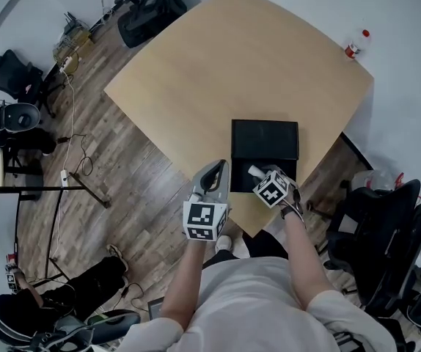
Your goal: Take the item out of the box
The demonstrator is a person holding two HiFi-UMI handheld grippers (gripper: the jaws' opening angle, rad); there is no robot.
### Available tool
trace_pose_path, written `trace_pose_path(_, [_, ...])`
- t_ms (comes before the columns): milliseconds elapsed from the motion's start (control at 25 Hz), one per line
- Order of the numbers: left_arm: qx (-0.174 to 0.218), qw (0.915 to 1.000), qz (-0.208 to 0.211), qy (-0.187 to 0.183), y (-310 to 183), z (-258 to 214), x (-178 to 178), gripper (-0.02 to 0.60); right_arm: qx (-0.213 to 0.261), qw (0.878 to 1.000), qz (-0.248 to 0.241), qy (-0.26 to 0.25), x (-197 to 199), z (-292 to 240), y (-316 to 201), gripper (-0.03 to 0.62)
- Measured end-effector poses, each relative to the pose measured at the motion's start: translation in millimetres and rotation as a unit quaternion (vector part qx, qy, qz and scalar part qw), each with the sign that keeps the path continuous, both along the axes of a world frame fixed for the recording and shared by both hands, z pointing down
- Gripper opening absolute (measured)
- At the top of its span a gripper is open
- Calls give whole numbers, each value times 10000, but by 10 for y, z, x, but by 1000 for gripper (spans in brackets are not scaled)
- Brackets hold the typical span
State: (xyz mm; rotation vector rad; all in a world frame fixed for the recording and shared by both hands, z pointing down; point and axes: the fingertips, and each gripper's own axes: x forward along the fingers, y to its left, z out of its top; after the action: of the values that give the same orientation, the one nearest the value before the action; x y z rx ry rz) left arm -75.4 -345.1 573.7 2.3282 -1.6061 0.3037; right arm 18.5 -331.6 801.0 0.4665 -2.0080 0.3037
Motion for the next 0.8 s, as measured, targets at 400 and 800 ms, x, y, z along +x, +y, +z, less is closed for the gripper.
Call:
trace_pose_path(400, [235, 9997, 37, 32, 88, -233, -78, 6, 409, 9988, 233, -143, -51, -327, 1, 132])
trace_pose_path(800, [470, 9987, 189, 16, 232, -423, -30, 5, 1058, 9909, 768, -332, 81, -751, 36, 129])
